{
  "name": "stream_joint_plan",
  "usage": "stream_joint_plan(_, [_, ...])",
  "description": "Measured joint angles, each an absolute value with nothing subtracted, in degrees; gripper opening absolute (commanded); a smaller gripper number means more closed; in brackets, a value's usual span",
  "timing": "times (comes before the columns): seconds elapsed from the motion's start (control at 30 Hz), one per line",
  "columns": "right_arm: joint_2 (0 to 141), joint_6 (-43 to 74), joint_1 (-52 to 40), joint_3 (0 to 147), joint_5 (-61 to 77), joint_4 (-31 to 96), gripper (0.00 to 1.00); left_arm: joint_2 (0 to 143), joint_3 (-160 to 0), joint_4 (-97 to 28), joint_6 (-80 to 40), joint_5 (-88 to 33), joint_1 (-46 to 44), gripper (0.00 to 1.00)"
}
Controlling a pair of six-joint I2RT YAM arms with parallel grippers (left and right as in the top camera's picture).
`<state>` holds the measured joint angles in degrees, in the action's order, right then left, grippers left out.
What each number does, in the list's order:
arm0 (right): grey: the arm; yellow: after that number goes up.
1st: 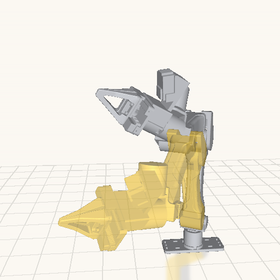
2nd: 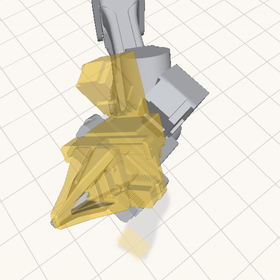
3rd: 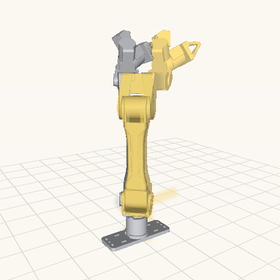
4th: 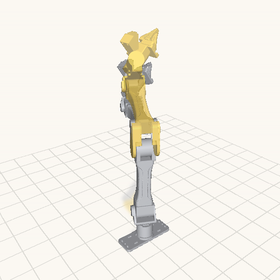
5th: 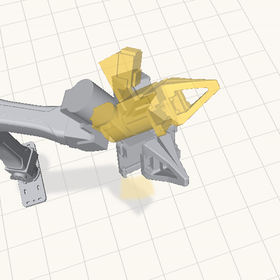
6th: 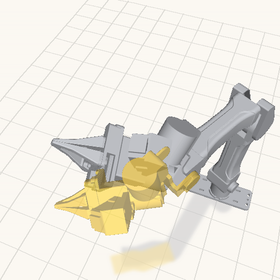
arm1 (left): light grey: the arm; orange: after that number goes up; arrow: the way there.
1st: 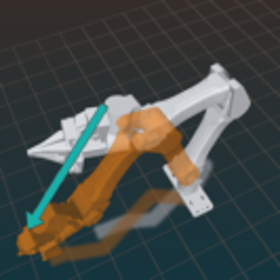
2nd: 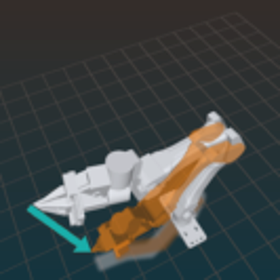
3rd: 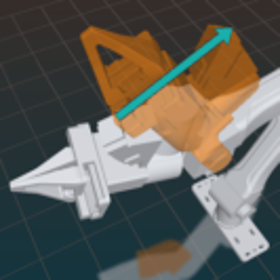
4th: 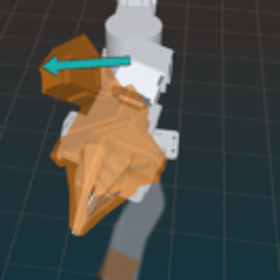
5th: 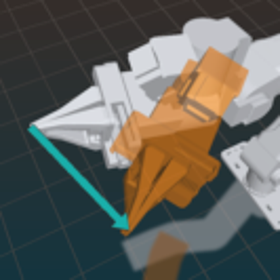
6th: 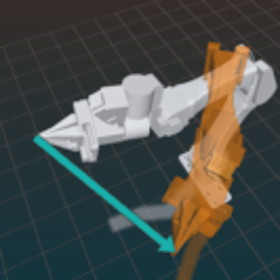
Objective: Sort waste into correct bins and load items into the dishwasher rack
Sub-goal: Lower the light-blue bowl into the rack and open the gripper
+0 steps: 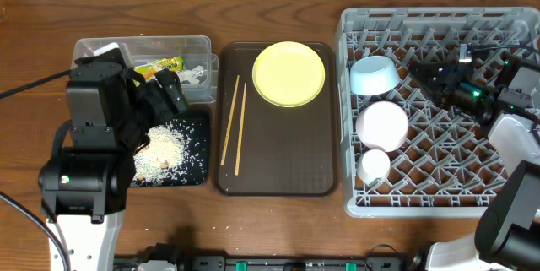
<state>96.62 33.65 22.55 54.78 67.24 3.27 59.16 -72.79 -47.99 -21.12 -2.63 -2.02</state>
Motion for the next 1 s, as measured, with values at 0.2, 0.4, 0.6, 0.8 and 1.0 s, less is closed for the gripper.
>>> stream_joint_plan(0.2, [97.0,32.6,22.0,60.4,66.8,10.1,0.27,59.2,-72.8,-48.0,-21.1,-2.6,-2.0,0.91])
stream_joint_plan(0.4, [97.0,25.1,13.8,71.5,58.0,27.7,0.30,59.2,-72.8,-48.0,-21.1,-2.6,-2.0,0.91])
stream_joint_plan(0.6, [97.0,15.3,-1.6,76.2,34.7,34.0,0.23,59.2,-72.8,-48.0,-21.1,-2.6,-2.0,0.91])
stream_joint_plan(0.8, [97.0,12.0,-11.5,76.2,10.9,33.6,0.22,59.2,-72.8,-48.0,-21.1,-2.6,-2.0,0.91])
stream_joint_plan(1.0, [97.1,11.1,-13.5,76.2,-3.4,33.8,0.22,59.2,-72.8,-48.0,-21.1,-2.6,-2.0,0.91])
